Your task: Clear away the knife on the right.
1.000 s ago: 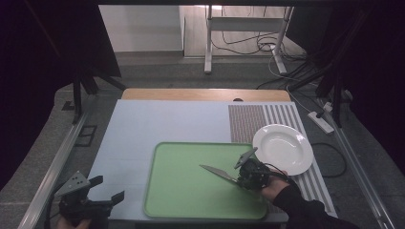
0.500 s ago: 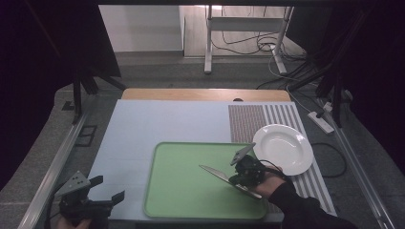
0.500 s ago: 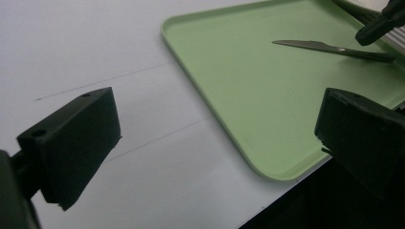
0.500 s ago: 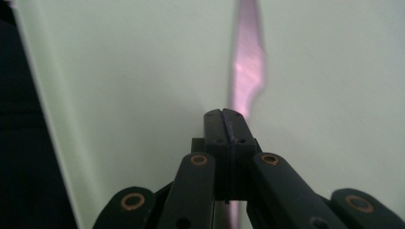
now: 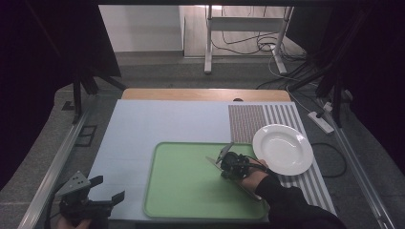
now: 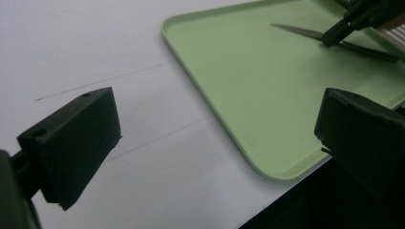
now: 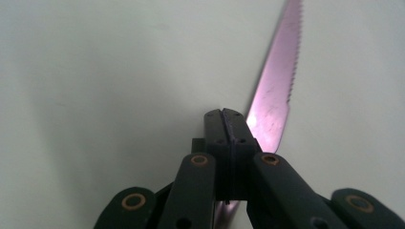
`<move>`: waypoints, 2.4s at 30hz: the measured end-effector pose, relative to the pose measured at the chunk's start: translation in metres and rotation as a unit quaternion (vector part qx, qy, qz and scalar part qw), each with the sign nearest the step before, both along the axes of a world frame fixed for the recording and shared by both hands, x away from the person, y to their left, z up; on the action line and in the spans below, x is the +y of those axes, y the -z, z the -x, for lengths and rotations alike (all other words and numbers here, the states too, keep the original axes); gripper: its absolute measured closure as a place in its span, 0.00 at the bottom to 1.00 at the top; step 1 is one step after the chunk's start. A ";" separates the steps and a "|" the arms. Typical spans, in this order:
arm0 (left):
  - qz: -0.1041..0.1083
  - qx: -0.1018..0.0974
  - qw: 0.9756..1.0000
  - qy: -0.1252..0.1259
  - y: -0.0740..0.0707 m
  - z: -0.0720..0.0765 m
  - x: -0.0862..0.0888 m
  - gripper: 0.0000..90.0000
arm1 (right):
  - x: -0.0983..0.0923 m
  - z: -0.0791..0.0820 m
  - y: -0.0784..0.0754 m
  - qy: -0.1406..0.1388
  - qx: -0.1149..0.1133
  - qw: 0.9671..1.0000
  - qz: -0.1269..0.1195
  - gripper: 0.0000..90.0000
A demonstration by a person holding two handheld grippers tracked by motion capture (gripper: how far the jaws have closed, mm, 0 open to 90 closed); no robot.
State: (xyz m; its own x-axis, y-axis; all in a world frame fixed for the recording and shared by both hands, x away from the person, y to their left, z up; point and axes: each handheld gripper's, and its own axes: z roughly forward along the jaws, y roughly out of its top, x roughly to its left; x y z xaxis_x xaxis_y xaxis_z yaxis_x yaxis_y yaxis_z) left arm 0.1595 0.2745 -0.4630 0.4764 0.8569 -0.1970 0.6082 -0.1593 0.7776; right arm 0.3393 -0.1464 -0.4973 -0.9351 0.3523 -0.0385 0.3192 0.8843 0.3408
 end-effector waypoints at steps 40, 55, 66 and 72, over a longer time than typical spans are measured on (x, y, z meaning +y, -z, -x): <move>-0.003 0.001 1.000 0.002 0.000 0.000 -0.001 0.02 | -0.086 -0.014 -0.006 0.134 0.060 0.988 -0.053 0.94; -0.004 0.001 1.000 0.005 0.000 -0.001 -0.001 0.03 | -0.079 0.001 -0.030 0.125 0.004 0.989 -0.081 0.58; -0.004 0.002 1.000 0.005 0.000 -0.001 -0.001 0.03 | -0.087 0.006 -0.036 0.144 -0.012 0.985 -0.092 0.30; -0.004 0.002 1.000 0.005 0.000 -0.001 -0.001 0.03 | -0.089 0.010 -0.036 0.143 -0.026 0.985 -0.098 0.17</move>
